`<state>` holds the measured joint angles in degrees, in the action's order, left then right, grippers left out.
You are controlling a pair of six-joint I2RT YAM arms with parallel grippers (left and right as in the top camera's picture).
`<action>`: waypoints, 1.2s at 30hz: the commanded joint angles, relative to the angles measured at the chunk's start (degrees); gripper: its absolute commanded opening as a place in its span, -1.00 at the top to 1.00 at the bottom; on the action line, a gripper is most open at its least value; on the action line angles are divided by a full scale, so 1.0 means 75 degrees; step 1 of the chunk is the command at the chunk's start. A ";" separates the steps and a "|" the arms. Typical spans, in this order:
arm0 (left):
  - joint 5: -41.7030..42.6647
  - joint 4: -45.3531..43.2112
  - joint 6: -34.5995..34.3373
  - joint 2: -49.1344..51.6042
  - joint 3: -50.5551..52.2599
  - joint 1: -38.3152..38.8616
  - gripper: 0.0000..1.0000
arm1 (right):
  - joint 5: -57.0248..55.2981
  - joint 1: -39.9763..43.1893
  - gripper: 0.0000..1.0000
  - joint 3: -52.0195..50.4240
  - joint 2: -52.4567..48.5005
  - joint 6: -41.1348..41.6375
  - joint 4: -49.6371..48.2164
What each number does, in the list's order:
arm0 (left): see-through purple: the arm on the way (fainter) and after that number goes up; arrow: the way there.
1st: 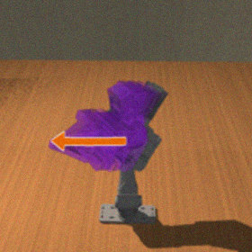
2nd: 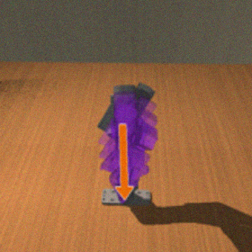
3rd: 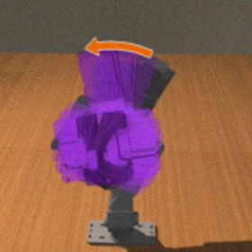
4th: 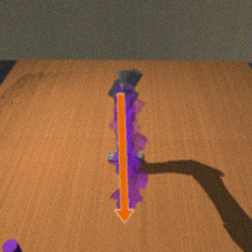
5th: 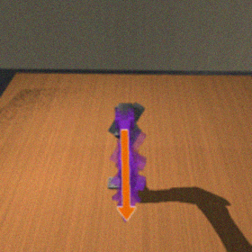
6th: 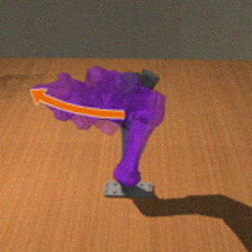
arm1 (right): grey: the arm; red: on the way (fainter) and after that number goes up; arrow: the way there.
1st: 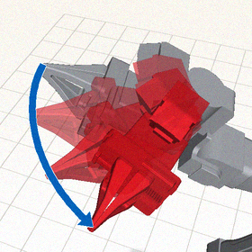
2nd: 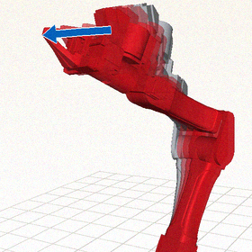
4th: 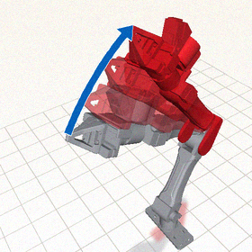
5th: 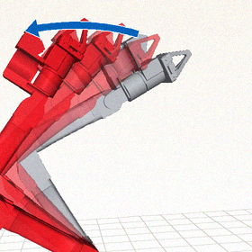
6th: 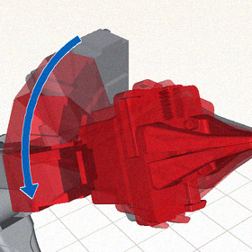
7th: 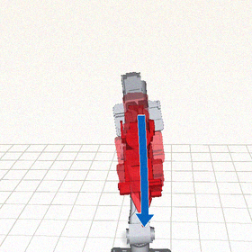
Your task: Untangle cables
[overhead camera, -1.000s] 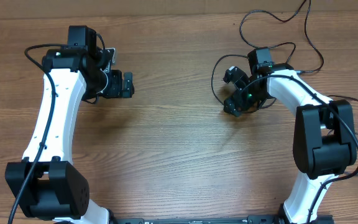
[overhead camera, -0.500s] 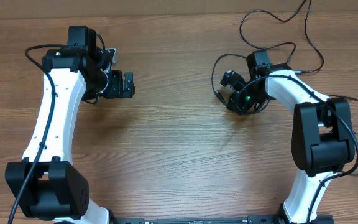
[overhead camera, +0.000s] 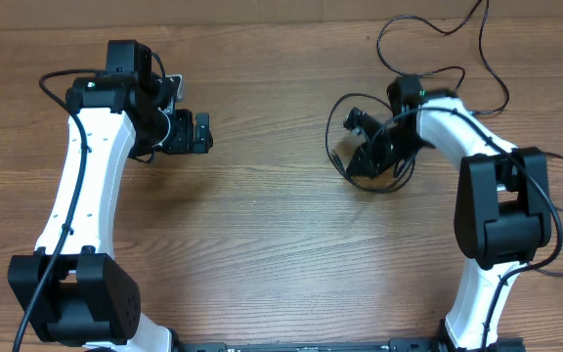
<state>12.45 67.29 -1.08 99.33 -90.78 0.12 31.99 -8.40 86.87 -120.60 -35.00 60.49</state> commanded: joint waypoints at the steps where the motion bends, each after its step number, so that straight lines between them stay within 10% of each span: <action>1: 0.0152 -0.0012 0.0093 -0.0085 -0.0023 0.0032 -0.99 | 0.0303 -0.0050 0.93 0.1364 0.0061 0.0064 0.0667; 5: 0.0152 -0.0012 0.0093 -0.0085 -0.0023 0.0032 -0.99 | 0.0344 -0.0050 0.92 0.2465 0.0061 0.0064 0.1419; 9: 0.0149 -0.0015 0.0096 -0.0085 -0.0023 0.0032 -0.99 | -0.0807 -0.0073 -0.40 0.2632 0.0047 0.0163 0.1411; 14: 0.0146 -0.0181 0.0122 -0.0085 -0.0023 0.0032 -0.99 | -0.2247 -0.0731 -0.97 0.2084 0.0047 0.0111 0.1384; 33: -0.0140 -0.0495 0.0326 -0.0085 -0.0023 0.0032 -0.99 | -0.4039 -0.1935 -1.00 -0.0886 -0.0012 0.0670 -0.2538; 36: -0.0140 -0.0487 0.0326 -0.0085 -0.0023 0.0032 -0.99 | -0.3756 -0.1935 -0.28 -0.1093 -0.0119 0.0673 -0.2833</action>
<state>11.75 63.64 0.21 99.33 -90.78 0.12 4.93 -23.22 81.54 -119.85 -30.15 39.92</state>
